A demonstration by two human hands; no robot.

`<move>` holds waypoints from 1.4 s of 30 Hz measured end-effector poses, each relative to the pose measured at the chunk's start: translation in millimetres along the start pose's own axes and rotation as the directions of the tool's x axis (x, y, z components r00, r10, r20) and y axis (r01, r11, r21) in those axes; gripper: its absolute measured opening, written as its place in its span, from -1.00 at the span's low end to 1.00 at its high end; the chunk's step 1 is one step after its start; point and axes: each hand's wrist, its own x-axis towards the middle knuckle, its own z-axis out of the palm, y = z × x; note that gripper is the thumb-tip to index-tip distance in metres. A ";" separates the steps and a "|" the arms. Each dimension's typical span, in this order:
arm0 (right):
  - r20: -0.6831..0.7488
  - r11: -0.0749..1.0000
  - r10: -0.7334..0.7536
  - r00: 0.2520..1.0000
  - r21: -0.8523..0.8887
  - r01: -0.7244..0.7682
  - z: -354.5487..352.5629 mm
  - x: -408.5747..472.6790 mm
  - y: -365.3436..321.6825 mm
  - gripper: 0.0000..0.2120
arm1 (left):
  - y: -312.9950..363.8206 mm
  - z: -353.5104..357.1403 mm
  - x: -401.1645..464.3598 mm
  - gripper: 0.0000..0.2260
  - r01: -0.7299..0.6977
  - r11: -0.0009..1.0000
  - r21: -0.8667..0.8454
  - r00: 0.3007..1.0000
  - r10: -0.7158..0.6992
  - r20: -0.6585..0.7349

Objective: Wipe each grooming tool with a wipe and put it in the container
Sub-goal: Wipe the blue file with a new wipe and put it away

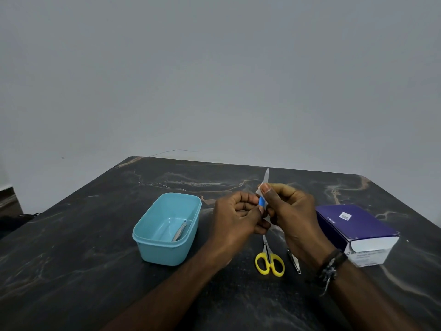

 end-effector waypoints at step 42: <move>0.023 0.999 -0.007 1.000 -0.051 0.008 -10.6 0.6 -0.8 -0.87 | 1.4 -0.4 -1.7 -0.91 -0.041 0.999 0.007 0.996 0.041 -0.074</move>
